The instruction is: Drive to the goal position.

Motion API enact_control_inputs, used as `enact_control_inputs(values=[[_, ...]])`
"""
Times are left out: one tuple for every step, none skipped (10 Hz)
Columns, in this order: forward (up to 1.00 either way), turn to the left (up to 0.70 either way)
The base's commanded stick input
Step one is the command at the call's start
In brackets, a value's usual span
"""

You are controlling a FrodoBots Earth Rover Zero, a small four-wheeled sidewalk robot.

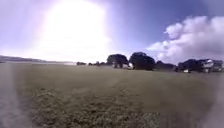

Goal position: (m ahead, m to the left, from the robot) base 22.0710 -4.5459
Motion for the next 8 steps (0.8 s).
enact_control_inputs(values=[[0.7, -0.14], [0.7, -0.08], [0.7, -0.04], [0.7, 0.0], [0.7, 0.0], [0.7, 0.0], [0.7, 0.0], [0.7, 0.0]])
